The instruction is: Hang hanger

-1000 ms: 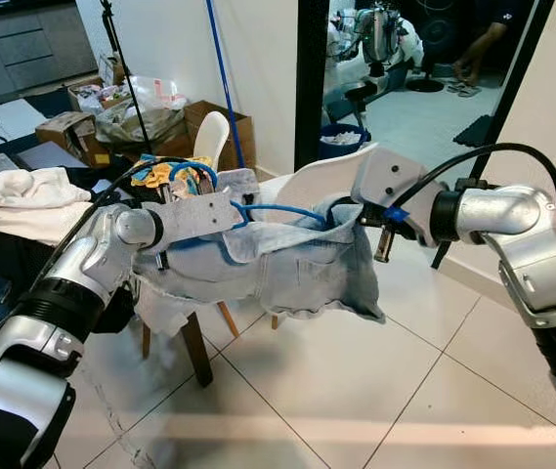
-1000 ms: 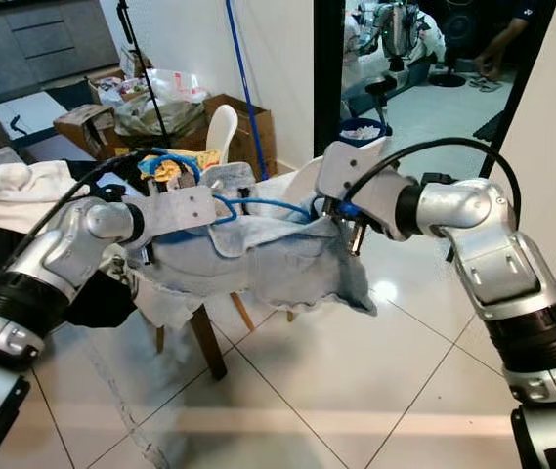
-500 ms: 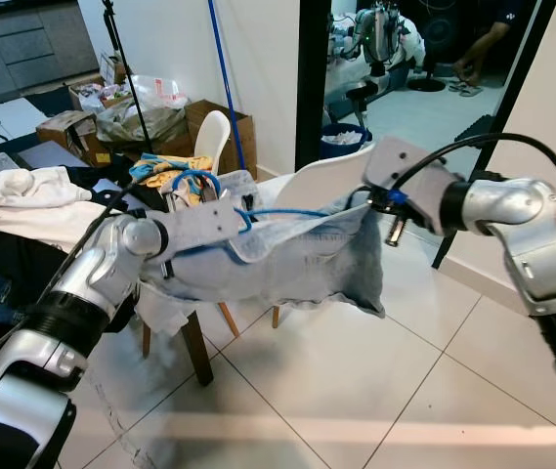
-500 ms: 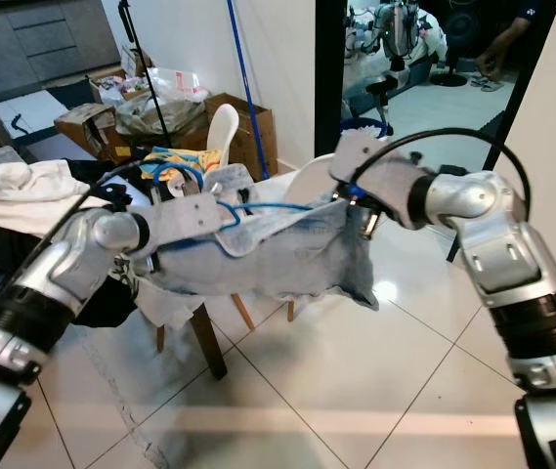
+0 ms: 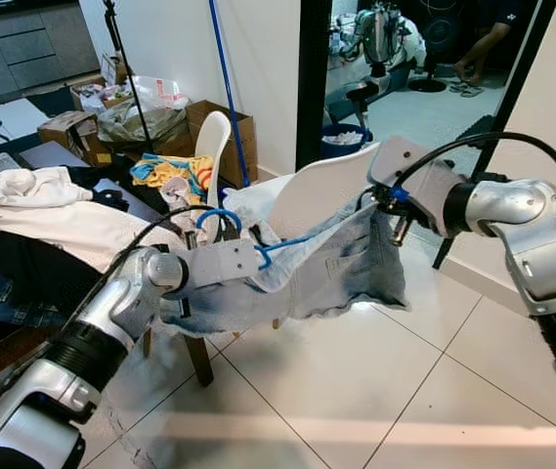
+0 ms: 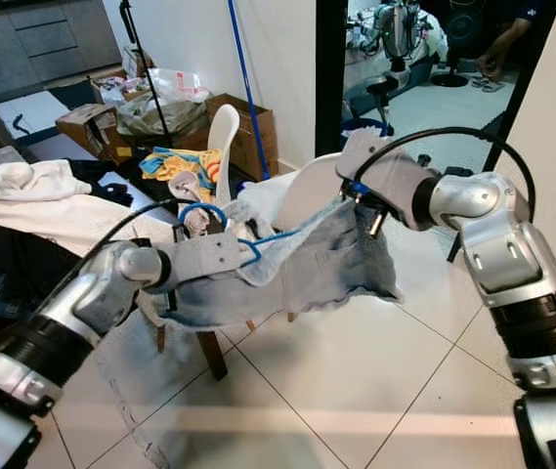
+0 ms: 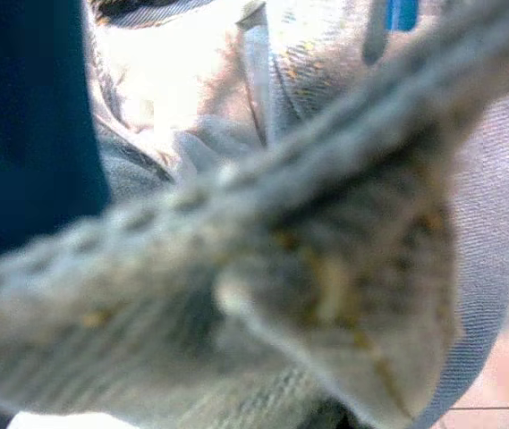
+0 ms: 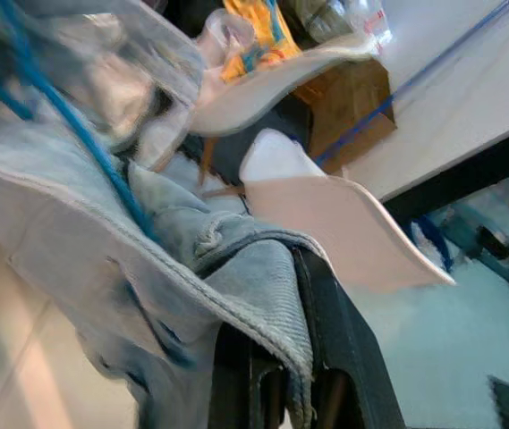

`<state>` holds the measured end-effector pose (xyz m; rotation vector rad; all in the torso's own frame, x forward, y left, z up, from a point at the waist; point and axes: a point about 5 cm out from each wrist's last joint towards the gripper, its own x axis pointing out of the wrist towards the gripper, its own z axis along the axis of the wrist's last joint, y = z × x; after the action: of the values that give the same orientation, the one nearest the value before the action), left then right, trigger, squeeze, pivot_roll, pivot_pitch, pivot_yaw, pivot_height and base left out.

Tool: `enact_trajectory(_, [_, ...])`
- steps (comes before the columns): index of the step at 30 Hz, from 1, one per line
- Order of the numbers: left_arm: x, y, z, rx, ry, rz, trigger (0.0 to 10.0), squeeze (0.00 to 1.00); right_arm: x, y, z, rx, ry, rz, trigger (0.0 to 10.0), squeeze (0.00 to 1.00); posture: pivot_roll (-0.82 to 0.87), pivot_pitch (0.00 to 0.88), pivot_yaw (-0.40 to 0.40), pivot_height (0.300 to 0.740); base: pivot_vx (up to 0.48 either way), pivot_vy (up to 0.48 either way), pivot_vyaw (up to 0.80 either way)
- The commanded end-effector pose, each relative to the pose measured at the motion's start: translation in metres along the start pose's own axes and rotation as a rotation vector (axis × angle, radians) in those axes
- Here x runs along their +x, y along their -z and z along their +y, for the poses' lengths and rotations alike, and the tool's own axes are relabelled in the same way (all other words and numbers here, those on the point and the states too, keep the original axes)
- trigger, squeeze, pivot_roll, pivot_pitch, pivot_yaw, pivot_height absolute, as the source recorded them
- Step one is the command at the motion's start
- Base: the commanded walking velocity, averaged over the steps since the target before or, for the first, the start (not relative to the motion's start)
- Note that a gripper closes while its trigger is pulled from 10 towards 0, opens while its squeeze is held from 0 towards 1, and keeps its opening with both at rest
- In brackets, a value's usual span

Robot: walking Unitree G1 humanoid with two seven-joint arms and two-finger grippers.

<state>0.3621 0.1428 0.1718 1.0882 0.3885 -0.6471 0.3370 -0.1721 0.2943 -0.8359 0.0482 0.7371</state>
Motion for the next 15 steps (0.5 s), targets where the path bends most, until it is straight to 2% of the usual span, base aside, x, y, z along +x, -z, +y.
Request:
enact_trajectory(1, [0.008,0.009,-0.014,-0.004,0.044,0.070,10.0,0.00,-0.007,-0.037,-0.002,-0.040,-0.002,-0.174,0.0,0.00,-0.01,0.020,0.038,0.740,0.000,0.000,0.00])
enact_trajectory(3, [0.010,0.009,-0.015,-0.040,0.035,0.080,10.0,0.00,-0.003,-0.048,0.009,-0.024,-0.065,-0.240,0.0,0.00,-0.01,0.021,0.039,0.740,0.000,0.000,0.00])
enact_trajectory(6, [0.010,0.009,-0.015,-0.054,0.028,0.084,10.0,0.00,-0.002,-0.051,0.012,-0.022,-0.084,-0.254,0.0,0.00,-0.01,0.022,0.040,0.740,0.000,0.000,0.00])
enact_trajectory(7, [0.011,0.007,-0.015,-0.085,0.019,0.065,10.0,0.00,0.000,-0.054,0.016,-0.024,-0.101,-0.261,0.0,0.00,-0.01,0.023,0.039,0.740,0.000,0.000,0.00])
enact_trajectory(8, [0.012,-0.002,-0.016,-0.129,0.019,0.007,10.0,0.00,0.003,-0.055,0.020,-0.030,-0.117,-0.259,0.0,0.00,-0.01,0.023,0.038,0.740,0.000,0.000,0.00])
enact_trajectory(9, [0.012,-0.002,-0.016,-0.129,0.019,0.007,10.0,0.00,0.003,-0.055,0.020,-0.030,-0.117,-0.259,0.0,0.00,-0.01,0.023,0.038,0.740,0.000,0.000,0.00])
enact_trajectory(10, [0.012,-0.009,-0.017,-0.159,0.021,-0.036,10.0,0.00,0.005,-0.055,0.023,-0.035,-0.125,-0.256,0.0,0.00,-0.01,0.023,0.038,0.740,0.000,0.000,0.00])
enact_trajectory(11, [0.012,-0.025,-0.018,-0.233,0.034,-0.148,10.0,0.00,0.008,-0.055,0.027,-0.042,-0.136,-0.248,0.0,0.00,-0.01,0.025,0.039,0.740,0.000,0.000,0.00])
enact_trajectory(12, [0.012,-0.025,-0.018,-0.233,0.034,-0.148,10.0,0.00,0.008,-0.055,0.027,-0.042,-0.136,-0.248,0.0,0.00,-0.01,0.025,0.039,0.740,0.000,0.000,0.00])
enact_trajectory(13, [0.008,-0.045,-0.019,-0.274,0.062,-0.288,10.0,0.00,0.011,-0.053,0.032,-0.053,-0.149,-0.234,0.0,0.00,-0.01,0.025,0.037,0.740,0.000,0.000,0.00])
enact_trajectory(14, [0.004,-0.057,-0.019,-0.297,0.079,-0.379,10.0,0.00,0.013,-0.052,0.035,-0.058,-0.158,-0.225,0.0,0.00,-0.01,0.025,0.037,0.740,0.000,0.000,0.00])
enact_trajectory(15, [-0.004,-0.073,-0.019,-0.285,0.117,-0.510,10.0,0.00,0.016,-0.050,0.038,-0.067,-0.166,-0.211,0.0,0.00,-0.01,0.027,0.036,0.740,0.000,0.000,0.00])
